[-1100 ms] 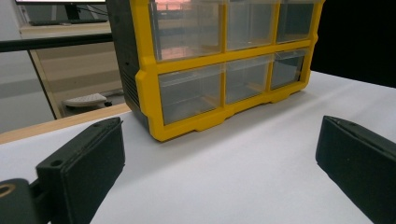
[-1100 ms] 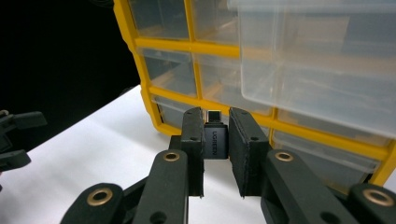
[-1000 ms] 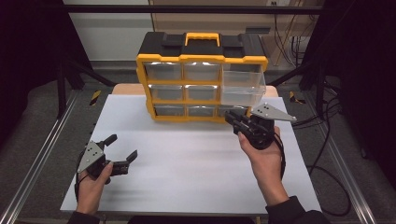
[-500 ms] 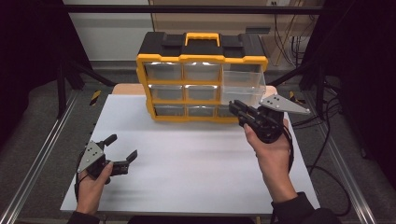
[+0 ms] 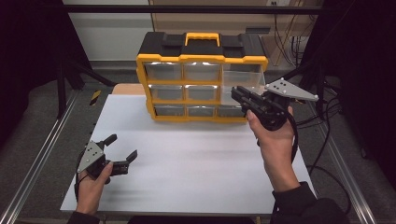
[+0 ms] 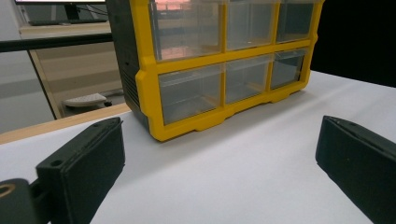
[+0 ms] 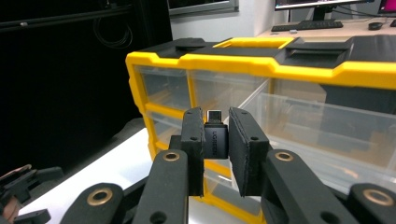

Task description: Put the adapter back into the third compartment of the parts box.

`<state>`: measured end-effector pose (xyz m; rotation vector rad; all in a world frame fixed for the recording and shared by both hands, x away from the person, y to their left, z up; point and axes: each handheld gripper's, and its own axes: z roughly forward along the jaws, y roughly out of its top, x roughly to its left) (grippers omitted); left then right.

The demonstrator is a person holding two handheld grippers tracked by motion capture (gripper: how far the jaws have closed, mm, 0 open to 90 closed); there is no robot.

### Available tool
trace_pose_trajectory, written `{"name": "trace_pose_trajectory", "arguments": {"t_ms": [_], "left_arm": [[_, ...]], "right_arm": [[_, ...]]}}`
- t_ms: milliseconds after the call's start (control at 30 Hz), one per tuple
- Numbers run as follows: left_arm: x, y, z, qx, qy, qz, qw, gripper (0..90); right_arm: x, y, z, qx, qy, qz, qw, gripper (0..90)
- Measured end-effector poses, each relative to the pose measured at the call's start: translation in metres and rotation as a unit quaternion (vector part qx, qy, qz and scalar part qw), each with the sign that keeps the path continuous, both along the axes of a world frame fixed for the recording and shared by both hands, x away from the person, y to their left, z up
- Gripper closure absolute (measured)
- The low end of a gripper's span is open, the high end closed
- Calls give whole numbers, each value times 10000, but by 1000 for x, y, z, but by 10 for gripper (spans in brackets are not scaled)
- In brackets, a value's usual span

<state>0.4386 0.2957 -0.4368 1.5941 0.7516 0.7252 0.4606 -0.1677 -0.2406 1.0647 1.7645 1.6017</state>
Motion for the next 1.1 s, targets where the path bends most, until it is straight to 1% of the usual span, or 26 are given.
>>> {"name": "trace_pose_trajectory", "arguments": {"t_ms": [267,467,633,867,1100], "left_arm": [[0,0,0,-1,-7,-8,10000,12],[0,-1,0,25,-6,-22,10000,12],[0,-1,0,31,-3,-26,10000,12],[0,-1,0,22,-12,-30,10000,12],[0,-1,0,23,-12,-38,10000,12]], "right_arm": [[9,-8,11,38,-43,-148,9999,763],[16,-16,14,71,-34,-254,9996,763],[21,-20,17,42,-16,-313,9995,763],[24,-24,19,60,-12,-370,9993,763],[29,-26,22,-25,1,-443,9990,763]]}}
